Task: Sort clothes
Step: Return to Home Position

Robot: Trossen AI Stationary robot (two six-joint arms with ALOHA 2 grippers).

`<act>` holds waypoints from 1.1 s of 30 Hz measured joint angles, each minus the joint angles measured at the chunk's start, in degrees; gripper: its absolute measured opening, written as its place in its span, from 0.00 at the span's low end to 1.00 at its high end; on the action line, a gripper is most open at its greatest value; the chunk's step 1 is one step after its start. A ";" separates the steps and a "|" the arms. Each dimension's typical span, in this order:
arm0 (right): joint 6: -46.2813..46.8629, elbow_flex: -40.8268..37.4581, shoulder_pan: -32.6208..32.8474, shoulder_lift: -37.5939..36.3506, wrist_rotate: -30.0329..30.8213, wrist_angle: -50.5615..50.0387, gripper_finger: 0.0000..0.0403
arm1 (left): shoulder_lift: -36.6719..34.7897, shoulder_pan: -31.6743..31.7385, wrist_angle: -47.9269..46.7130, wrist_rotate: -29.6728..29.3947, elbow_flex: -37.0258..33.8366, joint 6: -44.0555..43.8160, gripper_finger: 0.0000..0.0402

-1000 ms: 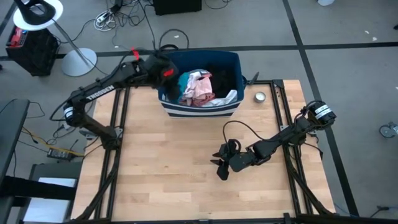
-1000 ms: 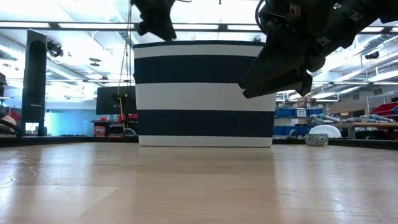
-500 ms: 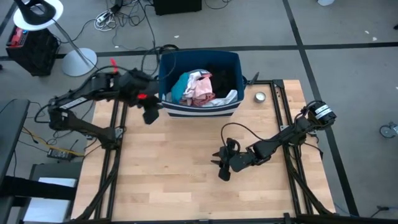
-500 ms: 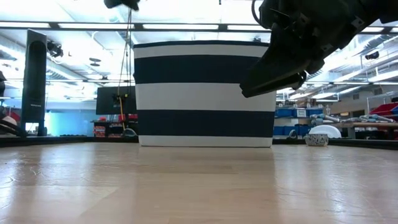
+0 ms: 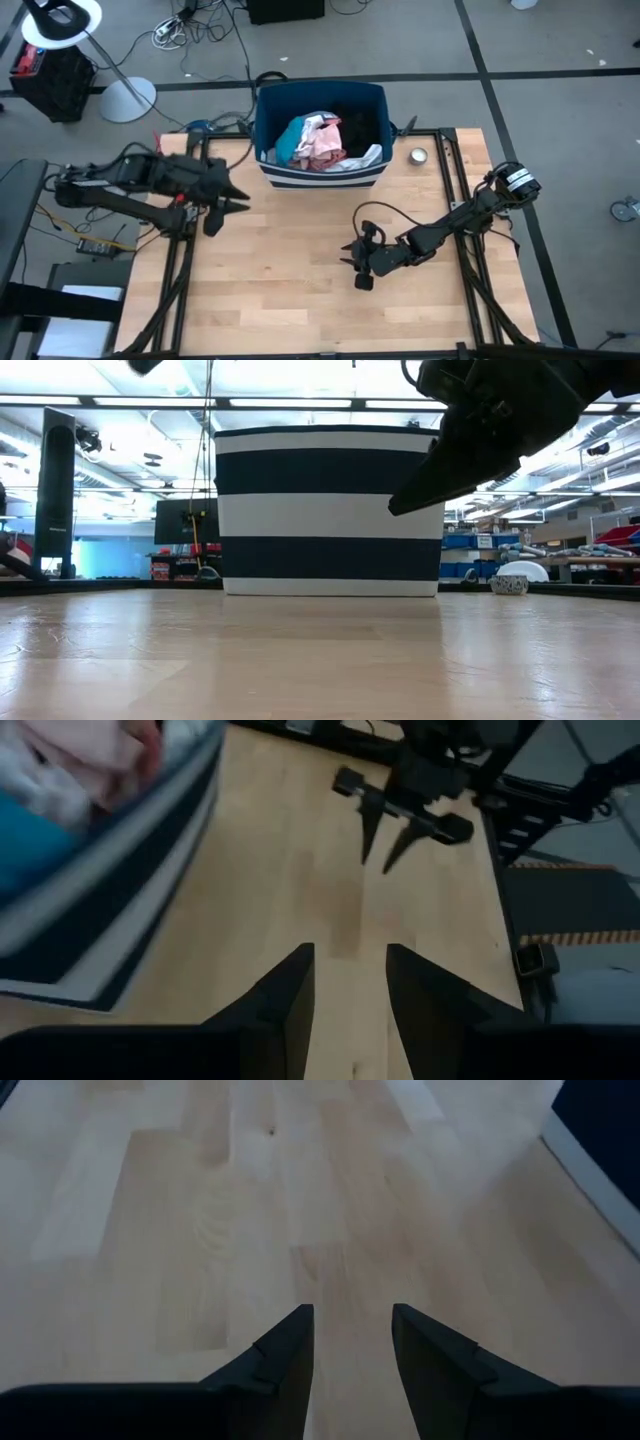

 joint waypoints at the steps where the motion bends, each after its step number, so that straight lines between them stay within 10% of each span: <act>1: -1.26 0.01 0.00 0.00 0.00 -0.05 0.34 | -1.18 -0.57 1.71 0.00 -2.60 -0.55 0.33; 21: -2.83 0.00 0.15 0.00 0.00 0.18 0.34 | -9.43 -6.99 51.19 0.85 -46.88 7.27 0.33; 33: -2.29 -0.01 0.15 0.00 -0.02 0.72 0.34 | -9.46 -6.99 65.19 -1.22 -57.70 12.70 0.33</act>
